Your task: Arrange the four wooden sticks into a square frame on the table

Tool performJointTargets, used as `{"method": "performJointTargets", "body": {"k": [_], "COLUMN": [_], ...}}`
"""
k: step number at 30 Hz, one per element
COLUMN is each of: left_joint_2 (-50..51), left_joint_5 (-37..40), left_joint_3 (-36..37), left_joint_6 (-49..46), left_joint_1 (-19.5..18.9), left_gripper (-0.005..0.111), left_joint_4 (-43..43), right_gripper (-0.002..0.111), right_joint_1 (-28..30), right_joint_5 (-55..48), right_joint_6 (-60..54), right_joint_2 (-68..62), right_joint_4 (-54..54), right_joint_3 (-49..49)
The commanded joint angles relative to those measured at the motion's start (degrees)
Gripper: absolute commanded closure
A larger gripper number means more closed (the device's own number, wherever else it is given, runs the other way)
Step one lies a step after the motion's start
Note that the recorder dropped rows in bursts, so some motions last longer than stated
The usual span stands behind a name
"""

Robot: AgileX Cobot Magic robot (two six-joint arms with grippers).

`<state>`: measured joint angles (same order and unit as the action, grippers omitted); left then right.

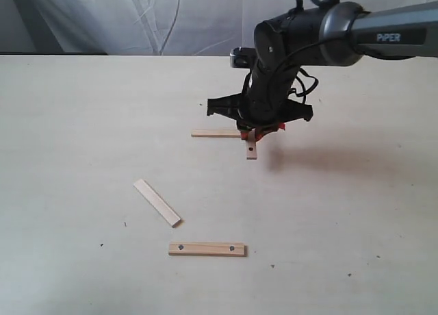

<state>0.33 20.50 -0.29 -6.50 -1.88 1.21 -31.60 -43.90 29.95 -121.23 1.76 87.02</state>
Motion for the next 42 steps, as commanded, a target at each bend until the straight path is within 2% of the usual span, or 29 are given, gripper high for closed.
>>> {"method": "performJointTargets", "body": {"k": [1, 12, 19, 24, 31, 38, 42], "left_joint_2": [-0.3, -0.3, -0.3, -0.3, -0.3, -0.3, -0.3], "left_joint_5": [-0.8, -0.8, -0.8, -0.8, -0.8, -0.8, -0.8], "left_joint_3": [0.3, 0.3, 0.3, 0.3, 0.3, 0.3, 0.3], "left_joint_6": [0.1, 0.1, 0.1, 0.1, 0.1, 0.1, 0.1], "left_joint_1": [0.3, 0.3, 0.3, 0.3, 0.3, 0.3, 0.3], "left_gripper": [0.107, 0.107, 0.107, 0.107, 0.107, 0.107, 0.107], "left_joint_4": [-0.1, -0.1, -0.1, -0.1, -0.1, -0.1, -0.1], "right_gripper": [0.108, 0.108, 0.090, 0.083, 0.063, 0.062, 0.065], "right_joint_1": [-0.4, -0.5, -0.5, -0.5, -0.5, -0.5, -0.5], "right_joint_5": [-0.7, 4.3, 6.0, 6.0, 5.9, 2.0, -1.3], "right_joint_6": [-0.9, -2.4, -2.4, -2.1, -1.3, -1.4, -10.9], "right_joint_2": [-4.1, -5.3, -5.3, -5.3, -5.3, -1.7, 2.0], "right_joint_4": [-0.8, -0.9, -0.9, -0.9, -1.2, -1.2, -3.5], "right_joint_3": [2.9, 3.1, 3.1, 3.1, 3.1, 3.1, 3.1]}}
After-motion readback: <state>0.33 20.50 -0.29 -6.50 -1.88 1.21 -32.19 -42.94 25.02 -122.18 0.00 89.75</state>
